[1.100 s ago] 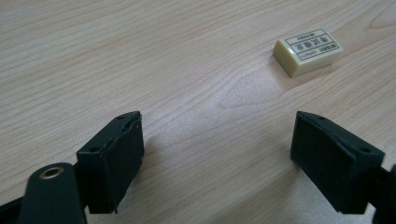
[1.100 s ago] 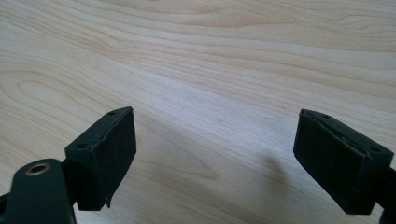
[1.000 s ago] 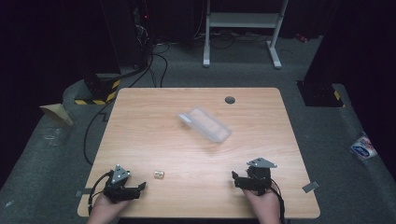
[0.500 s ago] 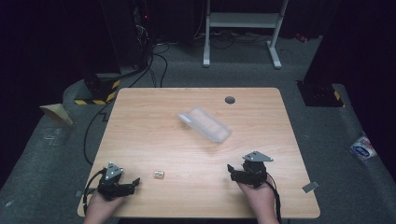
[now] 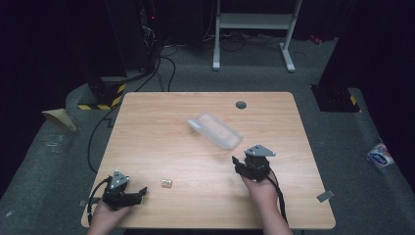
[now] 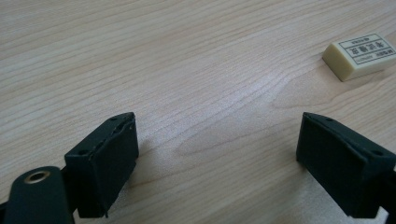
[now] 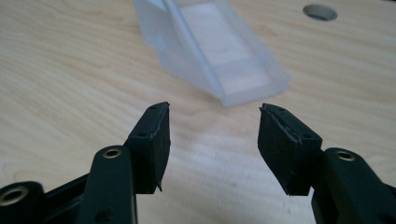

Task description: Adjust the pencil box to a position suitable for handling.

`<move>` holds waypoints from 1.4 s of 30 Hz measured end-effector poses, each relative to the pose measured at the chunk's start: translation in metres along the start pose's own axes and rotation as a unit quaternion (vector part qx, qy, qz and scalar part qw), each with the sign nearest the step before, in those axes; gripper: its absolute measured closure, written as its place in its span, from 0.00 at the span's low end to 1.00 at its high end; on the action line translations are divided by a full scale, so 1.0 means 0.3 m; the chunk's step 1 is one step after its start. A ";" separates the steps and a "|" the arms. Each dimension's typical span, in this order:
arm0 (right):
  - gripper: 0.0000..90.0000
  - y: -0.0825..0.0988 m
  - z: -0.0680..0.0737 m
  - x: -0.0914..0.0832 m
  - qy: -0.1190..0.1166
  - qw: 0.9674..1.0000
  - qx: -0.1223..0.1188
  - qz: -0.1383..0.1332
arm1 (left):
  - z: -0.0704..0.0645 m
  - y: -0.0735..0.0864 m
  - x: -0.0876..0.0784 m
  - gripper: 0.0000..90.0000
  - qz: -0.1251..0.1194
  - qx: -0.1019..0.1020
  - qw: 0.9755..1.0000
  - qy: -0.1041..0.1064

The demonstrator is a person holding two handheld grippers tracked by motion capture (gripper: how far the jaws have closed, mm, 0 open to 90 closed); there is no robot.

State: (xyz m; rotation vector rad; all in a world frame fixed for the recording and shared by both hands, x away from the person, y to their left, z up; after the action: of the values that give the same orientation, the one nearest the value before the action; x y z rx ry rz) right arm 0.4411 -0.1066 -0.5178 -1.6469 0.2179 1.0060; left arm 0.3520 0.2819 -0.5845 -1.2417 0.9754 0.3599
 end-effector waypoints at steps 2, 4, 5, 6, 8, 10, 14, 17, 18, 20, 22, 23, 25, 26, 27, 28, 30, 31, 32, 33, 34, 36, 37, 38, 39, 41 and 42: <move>0.53 -0.028 -0.002 0.017 0.007 1.000 -0.002 -0.005 | -0.001 -0.001 0.001 0.14 0.000 -0.002 1.000 0.001; 0.54 -0.051 -0.005 0.038 0.016 1.000 -0.007 -0.009 | -0.002 -0.001 0.001 0.14 -0.001 -0.002 1.000 0.001; 0.55 -0.068 -0.008 0.061 0.028 0.999 -0.012 -0.008 | -0.002 -0.001 0.001 0.15 -0.001 -0.002 1.000 0.001; 0.55 -0.068 -0.008 0.061 0.028 0.999 -0.012 -0.008 | -0.002 -0.002 0.002 0.15 -0.001 -0.003 1.000 0.001; 0.56 -0.082 -0.009 0.084 0.026 1.000 -0.009 -0.006 | -0.001 -0.003 0.002 0.15 -0.001 -0.001 1.000 0.000; 0.57 -0.094 -0.013 0.105 0.033 0.999 -0.012 -0.006 | 0.000 -0.003 0.002 0.15 0.000 0.000 1.000 0.000; 0.56 -0.112 -0.026 0.137 0.042 0.999 -0.002 -0.007 | -0.002 -0.003 0.002 0.15 -0.001 -0.002 1.000 0.001; 0.55 -0.119 -0.032 0.159 0.044 0.999 0.005 -0.003 | -0.002 -0.003 0.002 0.15 -0.001 -0.001 1.000 0.002; 0.55 -0.118 -0.032 0.166 0.043 0.999 0.007 -0.001 | -0.003 -0.003 0.002 0.15 -0.001 -0.002 1.000 0.002; 0.55 -0.117 -0.027 0.176 0.040 0.999 0.009 0.002 | -0.003 -0.002 0.002 0.15 -0.001 -0.001 1.000 0.001; 0.55 -0.117 -0.020 0.181 0.040 0.999 0.011 0.003 | -0.003 -0.002 0.002 0.15 -0.002 -0.001 1.000 0.001; 0.55 -0.114 -0.012 0.182 0.037 0.999 0.011 0.005 | -0.003 -0.002 0.001 0.15 -0.002 0.000 1.000 0.001; 0.55 -0.112 -0.001 0.185 0.033 0.999 0.007 0.007 | -0.004 -0.001 0.001 0.15 -0.001 0.000 1.000 0.003; 0.55 -0.112 -0.001 0.185 0.033 0.999 0.007 0.007 | -0.004 -0.001 0.001 0.15 -0.001 0.000 1.000 0.003; 0.55 -0.110 0.012 0.187 0.029 1.000 0.002 0.006 | -0.004 -0.001 0.001 0.15 -0.001 0.001 1.000 0.003; 0.55 -0.110 0.012 0.187 0.029 1.000 0.002 0.006 | -0.004 -0.001 0.001 0.15 -0.001 0.001 1.000 0.003; 0.55 -0.109 0.027 0.187 0.024 1.000 0.004 0.005 | -0.004 -0.001 0.001 0.15 -0.001 0.000 1.000 0.003; 0.55 -0.112 0.042 0.187 0.018 1.000 0.004 0.002 | -0.004 -0.001 0.001 0.15 -0.001 0.001 1.000 0.003; 0.55 -0.112 0.042 0.187 0.018 1.000 0.004 0.002 | -0.004 -0.002 0.001 0.15 -0.001 0.001 1.000 0.003; 0.55 -0.114 0.047 0.186 0.016 1.000 0.003 0.000 | -0.004 -0.002 0.001 0.15 -0.001 0.001 1.000 0.003; 0.55 -0.118 0.057 0.185 0.011 1.000 0.005 -0.005 | -0.004 -0.002 0.001 0.15 -0.001 0.001 1.000 0.003; 0.55 -0.119 0.061 0.186 0.009 1.000 0.005 -0.006 | -0.003 -0.002 0.002 0.15 -0.002 0.000 1.000 0.002; 0.55 -0.120 0.065 0.186 0.008 1.000 0.006 -0.006 | -0.003 -0.002 0.001 0.15 -0.001 0.001 1.000 0.002; 0.55 -0.120 0.067 0.186 0.008 1.000 0.005 -0.005 | -0.003 -0.002 0.002 0.15 -0.002 0.001 1.000 0.002; 0.55 -0.121 0.069 0.185 0.006 1.000 0.007 -0.006 | -0.003 -0.002 0.002 0.15 -0.002 0.000 1.000 0.002; 0.54 -0.125 0.073 0.180 0.004 1.000 0.009 -0.011 | -0.003 -0.002 0.002 0.15 -0.002 0.001 1.000 0.002; 0.54 -0.127 0.079 0.177 0.002 1.000 0.013 -0.011 | -0.003 -0.002 0.002 0.15 -0.002 0.001 1.000 0.002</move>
State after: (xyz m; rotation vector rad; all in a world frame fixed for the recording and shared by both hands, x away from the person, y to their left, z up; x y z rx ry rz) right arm 0.4855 -0.0541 -0.5282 -1.6242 0.2138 0.9794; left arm 0.3523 0.2806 -0.5845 -1.2428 0.9769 0.3544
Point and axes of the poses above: each handheld gripper's, and its own axes: x roughly forward along the jaws, y roughly out of its underside, z roughly to its left, the point moved 8 cm from there along x, roughly forward along the jaws, and after that the axes turned 8 degrees about z, right-handed, at the moved point
